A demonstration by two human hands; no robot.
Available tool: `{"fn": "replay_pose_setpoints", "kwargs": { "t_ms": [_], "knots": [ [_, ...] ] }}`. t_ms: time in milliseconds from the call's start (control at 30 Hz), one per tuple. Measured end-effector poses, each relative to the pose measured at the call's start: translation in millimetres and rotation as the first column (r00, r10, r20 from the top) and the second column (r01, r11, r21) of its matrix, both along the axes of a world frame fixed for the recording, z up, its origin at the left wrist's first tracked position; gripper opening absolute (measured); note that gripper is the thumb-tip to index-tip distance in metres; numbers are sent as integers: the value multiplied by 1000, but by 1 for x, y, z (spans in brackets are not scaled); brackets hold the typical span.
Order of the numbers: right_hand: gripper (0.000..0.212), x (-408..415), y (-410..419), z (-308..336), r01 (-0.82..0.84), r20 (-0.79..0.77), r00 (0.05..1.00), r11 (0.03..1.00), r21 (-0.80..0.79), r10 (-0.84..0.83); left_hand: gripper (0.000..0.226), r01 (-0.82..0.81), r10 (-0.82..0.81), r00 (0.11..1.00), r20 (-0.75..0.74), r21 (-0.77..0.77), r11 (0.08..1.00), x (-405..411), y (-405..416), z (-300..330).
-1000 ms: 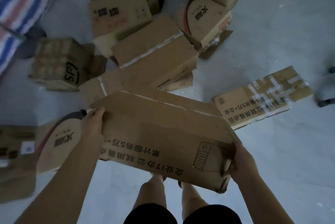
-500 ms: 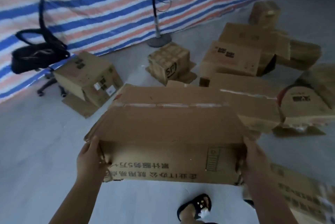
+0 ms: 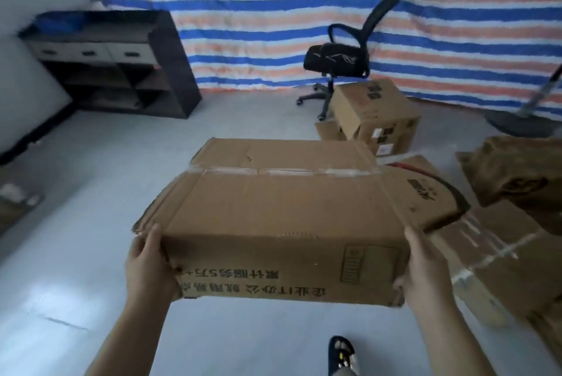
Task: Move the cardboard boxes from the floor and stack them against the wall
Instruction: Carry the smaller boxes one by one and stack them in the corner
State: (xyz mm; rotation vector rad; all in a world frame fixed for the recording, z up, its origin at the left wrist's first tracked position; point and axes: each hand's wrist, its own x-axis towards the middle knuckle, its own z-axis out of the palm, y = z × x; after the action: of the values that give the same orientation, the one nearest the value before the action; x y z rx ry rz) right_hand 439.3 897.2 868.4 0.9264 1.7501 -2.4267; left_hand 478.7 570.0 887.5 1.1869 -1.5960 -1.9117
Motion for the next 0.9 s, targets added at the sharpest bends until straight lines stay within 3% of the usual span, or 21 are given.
{"fn": "replay_pose_setpoints", "kwargs": {
  "t_ms": [33,233,433,667,900],
  "knots": [
    [17,-5,-16,1,-32,13,999,998,-49,33,7,-57,57,998,15,-31,998,8,-14,-1],
    [17,-75,-102,-13,-219,77,974,975,46,215,17,-308,302,950,72,74,949,28,-72,-11],
    [20,-167,-213,-7,-458,103,887,885,86,449,18,-532,522,846,105,129,837,11,-141,-16],
    [27,-224,-360,6,-692,69,721,712,118,690,12,-776,781,624,20,132,616,23,-199,-7],
    [29,-201,-537,3,-874,-4,479,477,89,878,12,-906,914,398,-79,125,405,84,-297,-9]
  ]
}}
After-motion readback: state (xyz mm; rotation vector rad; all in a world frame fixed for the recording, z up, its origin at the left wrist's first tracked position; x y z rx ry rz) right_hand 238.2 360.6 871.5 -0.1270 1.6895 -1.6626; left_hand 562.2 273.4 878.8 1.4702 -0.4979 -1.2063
